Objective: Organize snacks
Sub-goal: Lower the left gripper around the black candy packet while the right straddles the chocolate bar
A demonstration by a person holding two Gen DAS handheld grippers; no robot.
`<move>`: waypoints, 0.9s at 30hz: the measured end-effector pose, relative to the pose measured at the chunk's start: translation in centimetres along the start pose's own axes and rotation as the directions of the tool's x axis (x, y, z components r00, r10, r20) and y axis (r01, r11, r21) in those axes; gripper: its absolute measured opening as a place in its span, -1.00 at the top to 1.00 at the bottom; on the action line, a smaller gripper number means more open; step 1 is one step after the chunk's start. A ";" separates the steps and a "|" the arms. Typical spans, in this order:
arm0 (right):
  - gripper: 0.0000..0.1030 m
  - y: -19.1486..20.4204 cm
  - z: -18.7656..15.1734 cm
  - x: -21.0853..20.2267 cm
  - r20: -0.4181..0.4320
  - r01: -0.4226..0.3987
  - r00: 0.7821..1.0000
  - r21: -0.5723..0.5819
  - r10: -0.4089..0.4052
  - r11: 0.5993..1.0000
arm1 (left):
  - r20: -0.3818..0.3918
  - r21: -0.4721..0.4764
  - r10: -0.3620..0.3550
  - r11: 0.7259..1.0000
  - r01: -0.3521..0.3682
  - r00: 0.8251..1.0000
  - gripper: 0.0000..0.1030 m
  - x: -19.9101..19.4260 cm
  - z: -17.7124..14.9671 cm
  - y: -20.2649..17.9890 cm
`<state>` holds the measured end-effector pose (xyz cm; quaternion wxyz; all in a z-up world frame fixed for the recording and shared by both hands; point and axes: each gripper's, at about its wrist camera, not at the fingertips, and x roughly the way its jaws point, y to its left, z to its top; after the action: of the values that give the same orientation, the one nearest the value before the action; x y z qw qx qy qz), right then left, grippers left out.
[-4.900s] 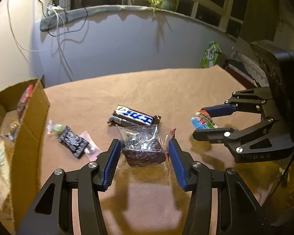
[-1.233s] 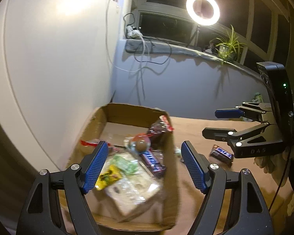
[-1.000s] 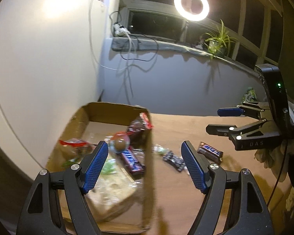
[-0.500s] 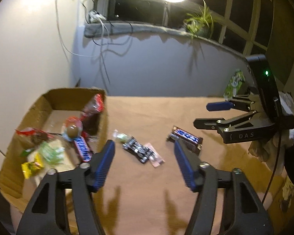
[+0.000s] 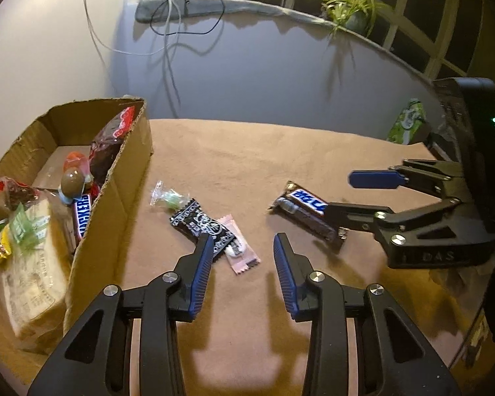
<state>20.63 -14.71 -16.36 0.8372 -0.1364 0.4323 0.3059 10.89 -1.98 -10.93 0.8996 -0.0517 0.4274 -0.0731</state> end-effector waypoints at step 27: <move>-0.13 -0.4 -0.1 2.1 0.003 -0.061 0.998 0.002 0.061 0.998 | -0.071 -0.124 0.110 0.985 -0.118 0.991 -0.03 4.7 2.0 0.9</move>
<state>21.72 -14.26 -18.17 0.8282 -0.1220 0.4354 0.3310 15.43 -1.89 -13.34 0.8830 -0.0824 0.4621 0.0044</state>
